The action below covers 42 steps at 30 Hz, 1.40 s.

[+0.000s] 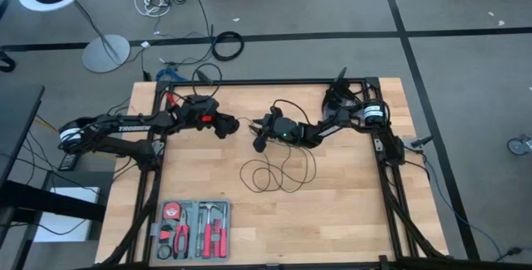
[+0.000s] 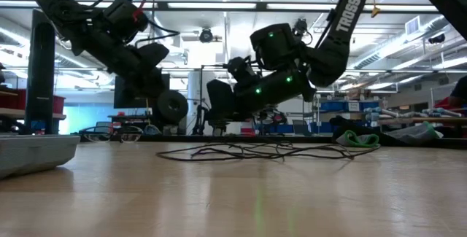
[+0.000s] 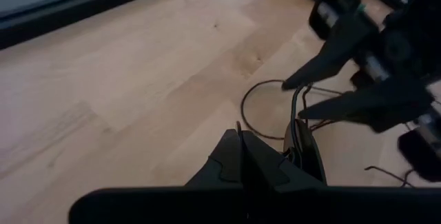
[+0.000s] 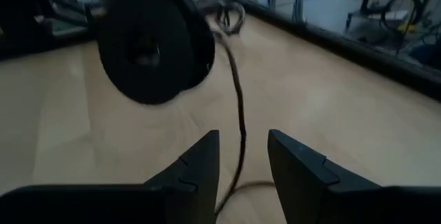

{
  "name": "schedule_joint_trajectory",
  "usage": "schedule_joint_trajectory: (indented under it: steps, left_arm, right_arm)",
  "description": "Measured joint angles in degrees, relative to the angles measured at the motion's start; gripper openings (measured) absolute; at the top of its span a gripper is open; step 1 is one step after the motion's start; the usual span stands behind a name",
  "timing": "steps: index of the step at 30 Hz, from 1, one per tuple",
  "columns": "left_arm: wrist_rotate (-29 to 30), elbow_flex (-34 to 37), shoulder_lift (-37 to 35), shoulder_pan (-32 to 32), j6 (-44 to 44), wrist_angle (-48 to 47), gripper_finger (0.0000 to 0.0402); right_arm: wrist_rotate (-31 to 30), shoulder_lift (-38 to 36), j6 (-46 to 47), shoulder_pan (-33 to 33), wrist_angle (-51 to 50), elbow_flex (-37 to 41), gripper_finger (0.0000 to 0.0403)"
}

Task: Coil cords
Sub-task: Coil the black wire onto the black spool

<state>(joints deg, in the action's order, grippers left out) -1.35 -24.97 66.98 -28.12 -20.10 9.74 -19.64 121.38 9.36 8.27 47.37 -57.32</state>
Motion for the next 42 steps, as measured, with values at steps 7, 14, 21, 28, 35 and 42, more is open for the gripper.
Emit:
schedule_joint_trajectory:
  steps: [7, 14, 21, 28, 35, 42]
  left_arm:
    - [0.0, 0.0, 0.0, 0.0, 0.0, 0.8, 0.0]
    - [0.0, 0.0, 0.0, 0.0, 0.0, 0.8, 0.0]
    - [-1.1, 0.0, 0.0, 0.0, -1.3, 4.8, 0.0]
    - [-5.3, 0.0, 0.0, 0.0, -3.2, 7.9, 0.0]
    - [-1.5, 0.1, 0.2, 0.0, -4.1, 7.2, 0.0]
    - [6.1, 0.0, 0.1, 0.5, -2.8, 2.3, 0.0]
  right_arm:
    - [-1.7, 0.0, 1.7, -0.4, -2.9, -0.4, 0.0117]
    - [-1.9, 0.0, 6.0, -0.7, -5.6, -0.4, 0.0068]
    - [0.1, 0.0, 6.5, -2.3, -11.3, -3.0, 0.0006]
    - [4.7, 3.9, 6.2, -2.2, -22.9, -13.1, 0.0002]
    - [14.2, 10.5, 2.0, -3.6, -24.7, -23.5, 0.0001]
    - [14.9, 10.2, -3.9, -4.4, -24.6, -26.4, 0.0001]
